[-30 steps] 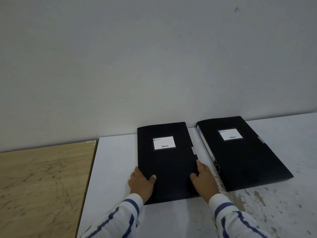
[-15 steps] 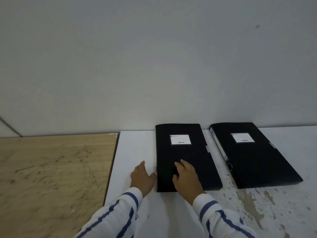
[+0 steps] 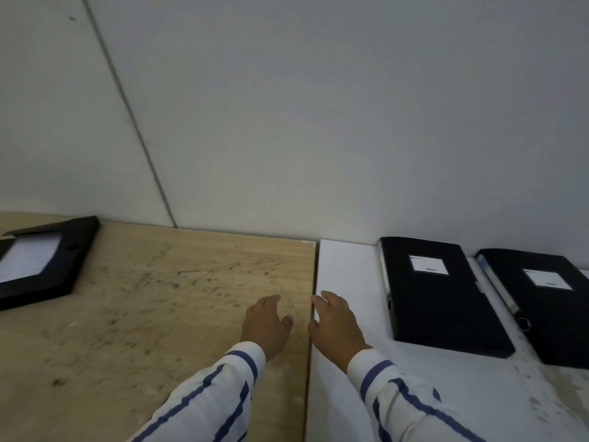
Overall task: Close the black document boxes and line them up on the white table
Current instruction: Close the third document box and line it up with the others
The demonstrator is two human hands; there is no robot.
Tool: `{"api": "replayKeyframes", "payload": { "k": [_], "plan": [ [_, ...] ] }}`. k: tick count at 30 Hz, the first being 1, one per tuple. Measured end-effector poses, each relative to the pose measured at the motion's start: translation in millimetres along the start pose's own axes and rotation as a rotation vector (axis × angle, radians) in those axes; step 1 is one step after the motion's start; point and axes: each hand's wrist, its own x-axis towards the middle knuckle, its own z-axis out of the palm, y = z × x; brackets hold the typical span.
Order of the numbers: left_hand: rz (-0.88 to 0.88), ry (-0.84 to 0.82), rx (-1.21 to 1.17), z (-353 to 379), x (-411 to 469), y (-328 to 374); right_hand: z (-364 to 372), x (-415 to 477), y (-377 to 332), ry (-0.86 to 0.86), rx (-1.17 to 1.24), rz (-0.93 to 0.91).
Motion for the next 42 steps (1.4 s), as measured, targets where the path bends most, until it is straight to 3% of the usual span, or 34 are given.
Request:
{"api": "replayKeyframes", "payload": {
  "k": [18, 30, 42],
  "plan": [
    [-0.128, 0.236, 0.003, -224, -88, -266, 135, -46, -326, -0.092, -0.020, -0.260],
    [-0.268, 0.313, -0.065, -285, -35, -384, 222, 27, -440, -0.122, 0.020, -0.384],
    [-0.413, 0.281, -0.112, -348, 60, -491, 300, 131, -529, -0.266, -0.033, -0.430]
  ]
}}
